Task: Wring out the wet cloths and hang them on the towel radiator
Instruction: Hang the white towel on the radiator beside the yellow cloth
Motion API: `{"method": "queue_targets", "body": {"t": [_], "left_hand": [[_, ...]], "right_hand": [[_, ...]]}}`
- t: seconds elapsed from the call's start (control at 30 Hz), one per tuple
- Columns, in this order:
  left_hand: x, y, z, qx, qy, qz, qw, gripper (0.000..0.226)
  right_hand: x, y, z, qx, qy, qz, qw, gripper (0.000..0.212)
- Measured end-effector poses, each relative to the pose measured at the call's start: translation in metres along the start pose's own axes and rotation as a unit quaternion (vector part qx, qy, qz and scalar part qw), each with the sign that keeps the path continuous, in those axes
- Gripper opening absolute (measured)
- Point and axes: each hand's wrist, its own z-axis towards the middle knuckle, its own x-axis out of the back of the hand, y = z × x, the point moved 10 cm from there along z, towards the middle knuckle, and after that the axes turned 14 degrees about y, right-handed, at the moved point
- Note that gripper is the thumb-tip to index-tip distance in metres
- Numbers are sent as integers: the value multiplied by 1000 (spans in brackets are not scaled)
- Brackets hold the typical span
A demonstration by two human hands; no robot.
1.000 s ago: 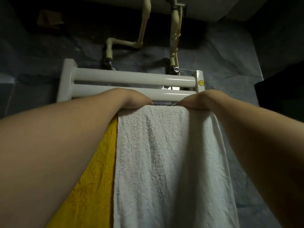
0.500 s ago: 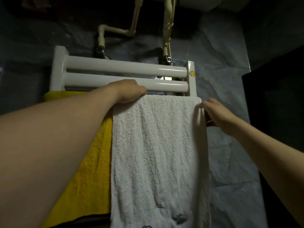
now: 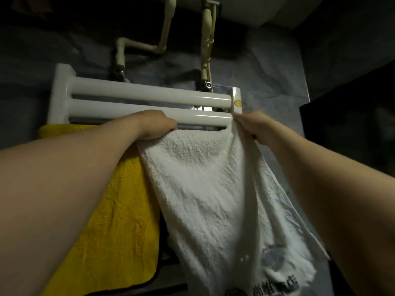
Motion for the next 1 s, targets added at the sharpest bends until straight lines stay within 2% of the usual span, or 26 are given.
{"method": "queue_targets", "body": {"t": [0.07, 0.13, 0.27, 0.33, 0.43, 0.5, 0.6, 0.73, 0.8, 0.87, 0.93, 1.0], "left_hand": [[1, 0, 2, -2, 11, 12, 1000, 45], [2, 2, -2, -1, 16, 37, 999, 51], [7, 9, -22, 1, 33, 118, 992, 65], [17, 18, -31, -10, 54, 160, 986, 64], [50, 40, -51, -34, 170, 199, 965, 47], [66, 40, -67, 19, 217, 158, 963, 40], [63, 17, -84, 119, 169, 156, 966, 34], [64, -10, -97, 178, 91, 216, 956, 45], [60, -21, -100, 210, 78, 155, 962, 42], [51, -23, -104, 238, 78, 26, 968, 32], [51, -21, -103, 238, 113, -43, 964, 24], [69, -17, -90, 218, 183, -51, 957, 27]], "right_hand": [[-13, 1, -10, 7, -40, -77, 996, 22], [-16, 9, -15, -8, -59, -86, 995, 15], [-12, 23, -17, -41, -66, -92, 993, 36], [-14, 28, -10, -52, -53, -67, 995, 51], [-17, 22, -13, -42, -55, -41, 997, 51], [-17, 23, -13, -50, -54, -27, 997, 50], [-15, 25, -9, -61, -49, -11, 997, 50], [-16, 27, -8, -61, -59, -11, 996, 52], [-16, 27, -8, -65, -58, -3, 996, 51], [-11, 26, -9, -58, -46, -9, 997, 50], [-9, 25, -9, -53, -39, -1, 998, 47], [-11, 23, -12, -42, -50, 13, 998, 40]]}}
